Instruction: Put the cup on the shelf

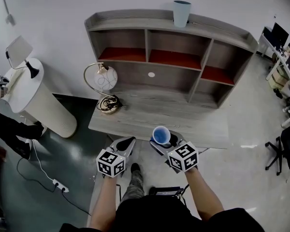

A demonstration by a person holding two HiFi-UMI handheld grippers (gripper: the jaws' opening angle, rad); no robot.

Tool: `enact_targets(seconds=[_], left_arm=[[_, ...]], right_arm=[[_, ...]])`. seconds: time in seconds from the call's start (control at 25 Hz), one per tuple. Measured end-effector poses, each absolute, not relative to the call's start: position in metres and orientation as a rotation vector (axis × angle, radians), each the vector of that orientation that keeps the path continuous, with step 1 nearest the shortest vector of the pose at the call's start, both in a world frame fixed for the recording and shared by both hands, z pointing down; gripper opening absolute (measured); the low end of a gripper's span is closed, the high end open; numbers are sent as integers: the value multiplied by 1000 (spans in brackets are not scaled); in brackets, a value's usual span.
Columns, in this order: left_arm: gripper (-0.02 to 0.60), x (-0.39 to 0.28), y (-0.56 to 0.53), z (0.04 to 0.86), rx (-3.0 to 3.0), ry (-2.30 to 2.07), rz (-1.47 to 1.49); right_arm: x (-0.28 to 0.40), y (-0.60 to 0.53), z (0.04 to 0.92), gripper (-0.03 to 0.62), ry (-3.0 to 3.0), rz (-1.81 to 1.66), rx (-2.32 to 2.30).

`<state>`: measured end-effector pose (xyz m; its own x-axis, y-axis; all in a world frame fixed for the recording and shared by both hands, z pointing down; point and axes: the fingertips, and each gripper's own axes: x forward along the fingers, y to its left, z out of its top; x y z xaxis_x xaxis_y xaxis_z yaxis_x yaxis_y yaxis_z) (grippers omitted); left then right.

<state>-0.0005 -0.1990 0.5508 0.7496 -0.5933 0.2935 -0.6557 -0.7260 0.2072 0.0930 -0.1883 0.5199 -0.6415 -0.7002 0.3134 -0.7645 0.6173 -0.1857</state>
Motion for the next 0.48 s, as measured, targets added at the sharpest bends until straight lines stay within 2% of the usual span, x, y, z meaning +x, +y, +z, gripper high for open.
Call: enact_targets(seconds=[0.48], left_arm=[[0,-1,-292,547,2684,-922,277]], right_arm=[[89,-276,516,293,-2605,433,1262]])
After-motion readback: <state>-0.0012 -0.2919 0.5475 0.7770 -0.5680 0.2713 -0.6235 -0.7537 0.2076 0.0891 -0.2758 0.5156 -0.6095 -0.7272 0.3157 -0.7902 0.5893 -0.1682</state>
